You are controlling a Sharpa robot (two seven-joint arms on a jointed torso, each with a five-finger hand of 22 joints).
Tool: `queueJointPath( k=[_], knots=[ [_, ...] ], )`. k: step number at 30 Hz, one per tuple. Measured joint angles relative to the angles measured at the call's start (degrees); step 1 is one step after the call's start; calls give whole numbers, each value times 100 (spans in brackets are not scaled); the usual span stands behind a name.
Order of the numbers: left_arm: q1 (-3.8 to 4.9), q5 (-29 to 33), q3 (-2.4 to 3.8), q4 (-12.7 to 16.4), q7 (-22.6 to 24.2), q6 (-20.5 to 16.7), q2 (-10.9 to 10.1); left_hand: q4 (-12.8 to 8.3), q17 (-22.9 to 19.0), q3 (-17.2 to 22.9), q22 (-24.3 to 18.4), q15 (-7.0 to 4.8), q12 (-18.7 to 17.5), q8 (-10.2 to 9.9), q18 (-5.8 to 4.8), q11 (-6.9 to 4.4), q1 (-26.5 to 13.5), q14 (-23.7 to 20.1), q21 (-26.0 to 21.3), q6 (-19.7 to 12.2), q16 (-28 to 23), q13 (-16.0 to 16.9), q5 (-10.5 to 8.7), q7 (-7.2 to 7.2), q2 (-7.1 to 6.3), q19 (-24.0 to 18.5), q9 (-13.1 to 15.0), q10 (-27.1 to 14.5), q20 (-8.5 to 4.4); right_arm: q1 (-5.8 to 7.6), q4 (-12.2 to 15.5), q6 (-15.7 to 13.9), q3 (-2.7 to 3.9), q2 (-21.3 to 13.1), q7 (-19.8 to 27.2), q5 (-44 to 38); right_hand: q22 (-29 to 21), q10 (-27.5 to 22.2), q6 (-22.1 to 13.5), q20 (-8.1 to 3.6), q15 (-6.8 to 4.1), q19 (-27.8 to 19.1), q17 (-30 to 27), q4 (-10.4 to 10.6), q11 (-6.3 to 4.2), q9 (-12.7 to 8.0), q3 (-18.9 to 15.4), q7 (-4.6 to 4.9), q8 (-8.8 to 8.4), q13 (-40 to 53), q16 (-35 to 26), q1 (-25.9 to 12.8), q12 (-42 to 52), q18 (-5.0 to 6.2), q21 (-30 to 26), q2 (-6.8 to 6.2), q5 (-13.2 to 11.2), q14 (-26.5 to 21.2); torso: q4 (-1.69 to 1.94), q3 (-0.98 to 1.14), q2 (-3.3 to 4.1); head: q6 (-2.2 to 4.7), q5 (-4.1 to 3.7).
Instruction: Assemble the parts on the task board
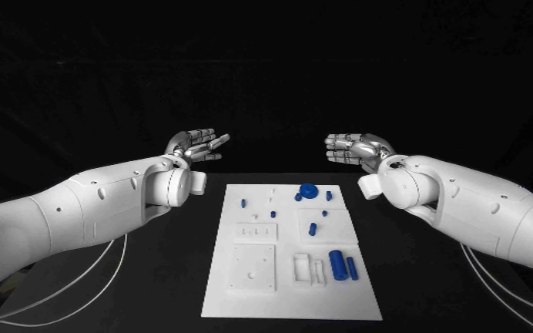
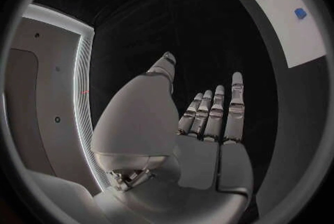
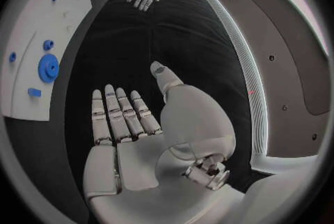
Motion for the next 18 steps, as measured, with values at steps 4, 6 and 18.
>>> queueJointPath(
  k=[4,6,18],
  knots=[
    [0,4,1,55,21,85,-69,-634,78,-58,63,81,61,98,-236,128,-210,1723,250,1247,139,50,77,141,433,596,68,1578,-465,0,-37,-38,0,35,82,-539,74,1462,1342,-283,-218,1404,67,-236,-217,62,299,-46,37,53,31,37,56,-95,219,-26,0,1290,1,-7,-1,-18,14],
    [5,2,1,116,44,139,-130,-878,114,-125,127,-44,99,131,-458,90,-244,2394,452,2211,219,70,127,109,644,976,122,2392,-766,0,-55,-89,1,66,140,-951,91,1821,1861,-462,-415,1866,105,-320,-339,93,553,-115,55,59,71,-22,56,-143,340,-85,23,1776,1,-11,2,-20,21],
    [245,-236,20,1054,153,510,-779,-1316,658,-131,659,-629,127,131,-721,-200,-161,3930,1470,2719,813,80,153,-21,848,1803,140,3231,-1548,90,223,-283,20,-5,247,-4047,671,2939,2671,-1691,-1399,4858,2082,-755,-876,132,645,-361,95,76,2635,-161,81,-155,1793,-422,500,3762,40,-44,243,62,-75]
  ],
)
